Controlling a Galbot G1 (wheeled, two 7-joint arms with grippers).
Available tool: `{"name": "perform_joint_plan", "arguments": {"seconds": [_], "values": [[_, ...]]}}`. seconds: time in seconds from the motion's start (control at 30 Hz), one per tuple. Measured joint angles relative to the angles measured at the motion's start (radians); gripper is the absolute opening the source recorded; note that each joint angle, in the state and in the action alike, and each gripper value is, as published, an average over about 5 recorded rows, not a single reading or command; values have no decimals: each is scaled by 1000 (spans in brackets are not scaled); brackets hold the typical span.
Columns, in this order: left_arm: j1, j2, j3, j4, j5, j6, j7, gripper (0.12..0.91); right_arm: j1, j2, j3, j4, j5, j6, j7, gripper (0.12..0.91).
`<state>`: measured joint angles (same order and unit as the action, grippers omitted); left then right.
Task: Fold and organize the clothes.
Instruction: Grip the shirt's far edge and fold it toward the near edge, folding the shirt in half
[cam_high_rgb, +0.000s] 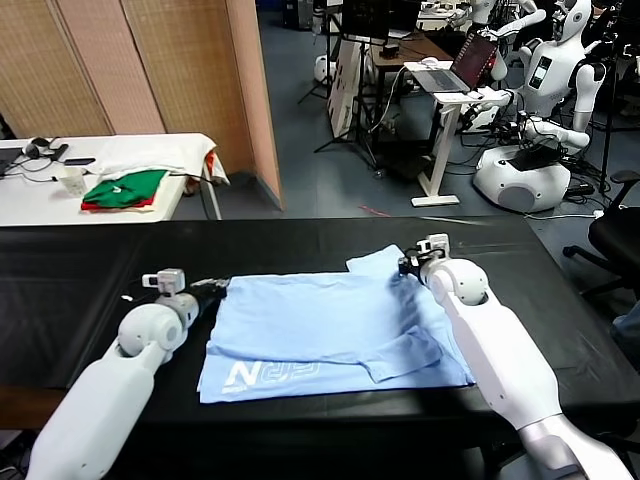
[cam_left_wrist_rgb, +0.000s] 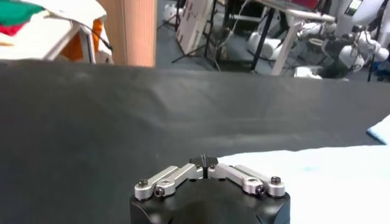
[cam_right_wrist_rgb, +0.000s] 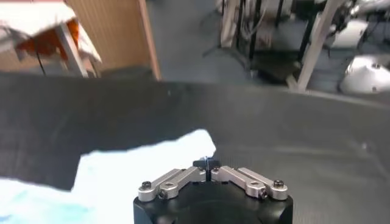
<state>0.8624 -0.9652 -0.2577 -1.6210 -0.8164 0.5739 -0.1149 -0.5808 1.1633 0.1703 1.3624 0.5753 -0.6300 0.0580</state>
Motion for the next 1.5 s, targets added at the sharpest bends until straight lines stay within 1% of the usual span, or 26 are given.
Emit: {"name": "perform_joint_plan", "arguments": {"seconds": [0.23, 0.47, 0.73, 0.97, 1.1, 1.23, 1.5], "values": [[51, 39, -30, -92, -3, 1, 1, 145, -71, -36, 37, 122, -5, -15, 5, 141], [151, 95, -76, -200, -3, -3, 3, 145, -176, -76, 93, 257, -4, -52, 7, 141], [285, 155, -126, -328, 19, -4, 3, 145, -348, -134, 174, 463, -5, -102, 13, 141], [393, 184, -138, -420, 50, -2, 3, 145, -509, -175, 227, 619, -37, -106, 27, 141], [450, 180, -146, -460, 83, -2, 3, 145, -582, -182, 248, 660, -72, -106, 19, 141], [500, 170, -159, -480, 123, -7, 8, 145, -636, -180, 265, 667, -99, -106, 11, 141], [572, 152, -182, -488, 176, -14, 12, 145, -678, -172, 270, 661, -107, -106, 9, 141]]}}
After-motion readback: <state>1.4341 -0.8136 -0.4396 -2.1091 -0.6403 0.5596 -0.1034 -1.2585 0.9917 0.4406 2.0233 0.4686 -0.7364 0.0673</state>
